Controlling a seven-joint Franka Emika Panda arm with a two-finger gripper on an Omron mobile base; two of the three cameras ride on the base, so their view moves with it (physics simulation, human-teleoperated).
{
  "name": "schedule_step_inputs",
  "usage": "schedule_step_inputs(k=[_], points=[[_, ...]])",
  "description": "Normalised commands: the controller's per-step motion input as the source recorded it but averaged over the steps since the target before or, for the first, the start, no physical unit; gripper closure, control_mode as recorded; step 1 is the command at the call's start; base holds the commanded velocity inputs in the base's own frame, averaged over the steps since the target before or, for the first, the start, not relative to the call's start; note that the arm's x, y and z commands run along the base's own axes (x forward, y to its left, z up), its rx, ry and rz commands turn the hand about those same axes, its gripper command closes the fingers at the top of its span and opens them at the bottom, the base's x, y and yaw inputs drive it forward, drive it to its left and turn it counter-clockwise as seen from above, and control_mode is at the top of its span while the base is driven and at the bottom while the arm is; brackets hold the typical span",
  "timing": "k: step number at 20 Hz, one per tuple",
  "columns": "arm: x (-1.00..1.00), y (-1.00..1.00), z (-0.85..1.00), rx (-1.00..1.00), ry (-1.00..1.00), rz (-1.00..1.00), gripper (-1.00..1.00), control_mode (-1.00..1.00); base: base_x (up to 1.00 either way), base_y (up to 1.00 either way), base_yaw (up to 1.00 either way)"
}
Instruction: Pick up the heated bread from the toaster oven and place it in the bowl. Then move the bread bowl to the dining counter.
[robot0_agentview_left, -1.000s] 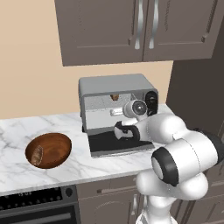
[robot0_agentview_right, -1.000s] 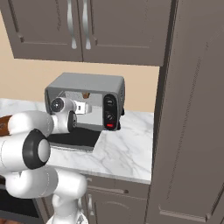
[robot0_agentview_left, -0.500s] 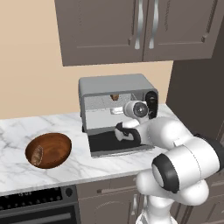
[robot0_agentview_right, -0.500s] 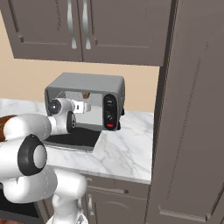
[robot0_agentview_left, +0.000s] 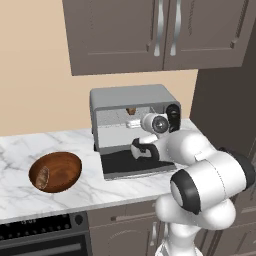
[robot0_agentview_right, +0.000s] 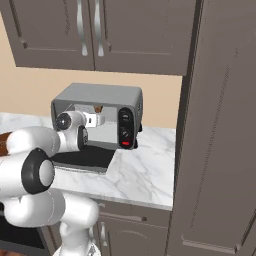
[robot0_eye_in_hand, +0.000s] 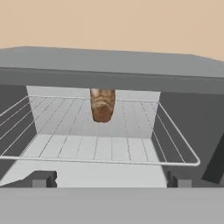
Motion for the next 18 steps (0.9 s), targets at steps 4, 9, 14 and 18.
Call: schedule_step_inputs(k=[4, 9, 14, 18], points=[[0.05, 0.0, 0.09, 0.0, -0.07, 0.0, -1.0, -1.0, 0.0, 0.0, 0.0], [0.28, 0.0, -0.02, 0.0, 0.0, 0.0, -1.0, -1.0, 0.0, 0.0, 0.0], [0.33, 0.0, -0.13, 0.0, 0.0, 0.0, -1.0, -1.0, 0.0, 0.0, 0.0], [0.03, 0.0, -0.39, -0.01, 0.04, 0.0, -1.0, -1.0, 0.0, 0.0, 0.0]])
